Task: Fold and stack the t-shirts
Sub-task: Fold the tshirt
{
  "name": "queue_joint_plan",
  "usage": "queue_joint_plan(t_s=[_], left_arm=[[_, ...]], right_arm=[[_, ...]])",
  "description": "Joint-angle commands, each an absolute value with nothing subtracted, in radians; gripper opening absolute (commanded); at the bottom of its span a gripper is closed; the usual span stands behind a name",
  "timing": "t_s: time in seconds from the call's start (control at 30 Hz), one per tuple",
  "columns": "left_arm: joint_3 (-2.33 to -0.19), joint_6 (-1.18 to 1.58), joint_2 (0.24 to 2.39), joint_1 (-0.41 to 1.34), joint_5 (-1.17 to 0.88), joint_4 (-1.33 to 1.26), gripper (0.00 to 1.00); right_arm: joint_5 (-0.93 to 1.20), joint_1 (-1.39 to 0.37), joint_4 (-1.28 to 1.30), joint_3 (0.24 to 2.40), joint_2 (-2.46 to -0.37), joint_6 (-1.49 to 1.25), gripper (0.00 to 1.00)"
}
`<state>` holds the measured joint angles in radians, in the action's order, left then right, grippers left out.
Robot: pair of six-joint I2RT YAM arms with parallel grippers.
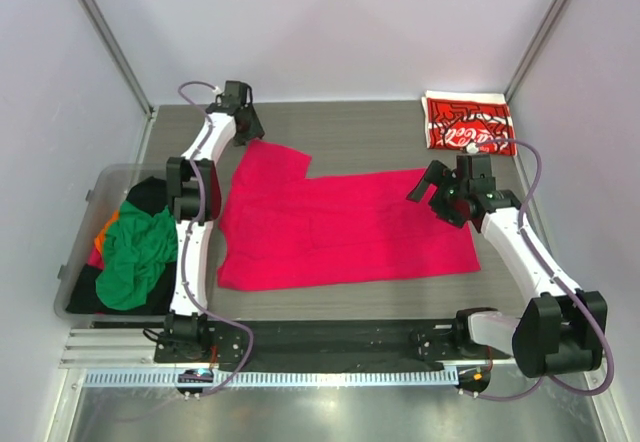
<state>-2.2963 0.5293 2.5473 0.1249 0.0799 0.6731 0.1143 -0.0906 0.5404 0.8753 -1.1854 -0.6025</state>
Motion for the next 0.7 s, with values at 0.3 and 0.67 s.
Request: queue_joint_plan(t_s=[0.3,0.67], left_arm=[[-2.177,0.566,2.542,0.127,0.005,0.578,0.06],[-2.089,0.535,2.499,0.126,0.005,0.493,0.00]], right_arm=[[0.038,-0.063,0.492,0.995,-1.362,-0.549,1.00],[-0.135,0.058,0.492,1.376,-1.857,-0.508,0.74]])
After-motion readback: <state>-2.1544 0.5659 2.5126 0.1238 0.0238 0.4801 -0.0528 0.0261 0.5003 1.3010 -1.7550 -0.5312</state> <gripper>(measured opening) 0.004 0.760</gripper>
